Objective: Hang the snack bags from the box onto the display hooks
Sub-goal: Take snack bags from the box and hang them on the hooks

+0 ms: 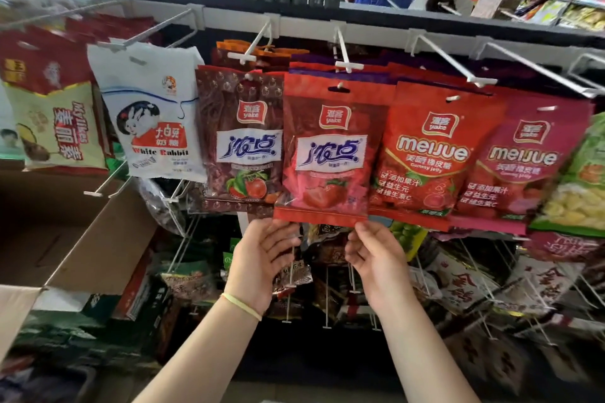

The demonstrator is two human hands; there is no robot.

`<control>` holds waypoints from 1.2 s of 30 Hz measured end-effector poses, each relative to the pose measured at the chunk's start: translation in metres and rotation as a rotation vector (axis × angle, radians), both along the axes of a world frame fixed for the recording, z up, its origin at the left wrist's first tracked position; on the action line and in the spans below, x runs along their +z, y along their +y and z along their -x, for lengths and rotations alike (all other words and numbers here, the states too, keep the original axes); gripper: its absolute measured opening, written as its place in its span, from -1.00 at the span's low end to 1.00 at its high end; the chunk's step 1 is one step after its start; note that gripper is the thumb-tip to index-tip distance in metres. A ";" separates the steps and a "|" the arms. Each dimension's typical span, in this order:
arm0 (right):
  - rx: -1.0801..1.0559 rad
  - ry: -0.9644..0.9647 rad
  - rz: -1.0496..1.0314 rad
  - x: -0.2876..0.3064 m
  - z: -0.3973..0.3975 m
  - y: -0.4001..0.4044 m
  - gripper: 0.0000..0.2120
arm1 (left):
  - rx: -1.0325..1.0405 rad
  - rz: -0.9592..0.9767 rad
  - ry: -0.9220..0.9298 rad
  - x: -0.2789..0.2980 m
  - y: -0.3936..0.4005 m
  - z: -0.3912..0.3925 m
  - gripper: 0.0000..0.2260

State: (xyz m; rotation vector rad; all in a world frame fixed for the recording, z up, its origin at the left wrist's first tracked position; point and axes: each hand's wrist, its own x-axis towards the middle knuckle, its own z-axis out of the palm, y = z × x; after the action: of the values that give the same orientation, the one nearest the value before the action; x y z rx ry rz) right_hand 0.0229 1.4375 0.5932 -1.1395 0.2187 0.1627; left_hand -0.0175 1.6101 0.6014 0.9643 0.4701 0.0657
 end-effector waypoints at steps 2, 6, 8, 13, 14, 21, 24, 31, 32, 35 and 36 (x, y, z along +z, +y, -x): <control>-0.002 -0.019 0.022 0.000 0.002 -0.002 -0.92 | 0.047 -0.175 -0.050 0.004 0.000 0.002 -0.76; 0.005 -0.044 0.041 0.000 0.006 -0.004 -0.89 | 0.092 -0.276 -0.142 0.018 0.007 -0.004 -0.84; 0.014 -0.060 0.056 0.000 0.008 -0.004 -0.89 | 0.107 -0.239 -0.134 0.020 0.011 -0.007 -0.91; -0.019 -0.066 0.070 -0.002 0.009 -0.005 -0.90 | 0.164 -0.251 -0.045 -0.009 0.017 -0.004 -0.88; -0.010 -0.072 0.068 -0.002 0.009 -0.005 -0.90 | 0.158 -0.244 -0.043 -0.014 0.016 -0.002 -0.86; 0.048 -0.062 0.033 0.004 0.011 -0.008 -0.88 | 0.067 -0.162 -0.192 0.017 0.004 -0.005 -0.79; 0.120 -0.088 0.069 0.009 0.015 -0.013 -0.88 | 0.025 -0.174 -0.232 0.027 0.005 -0.007 -0.78; 0.284 -0.194 0.308 0.020 0.014 -0.027 -0.93 | -0.130 -0.277 -0.257 0.036 0.007 -0.009 -0.63; 0.286 -0.196 0.328 0.022 0.012 -0.029 -0.95 | -0.123 -0.274 -0.252 0.036 0.007 -0.010 -0.66; 0.282 -0.204 0.308 0.030 0.006 -0.030 -0.74 | -0.088 -0.266 -0.236 0.032 0.005 -0.011 -0.77; 0.289 -0.212 0.292 0.033 0.004 -0.028 -0.65 | -0.077 -0.254 -0.237 0.030 0.005 -0.012 -0.78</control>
State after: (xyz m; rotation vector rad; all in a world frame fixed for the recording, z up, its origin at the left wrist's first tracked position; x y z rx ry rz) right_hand 0.0192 1.4099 0.6264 -1.4668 -0.1168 0.2693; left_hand -0.0055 1.6146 0.6317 1.2067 0.2082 0.1714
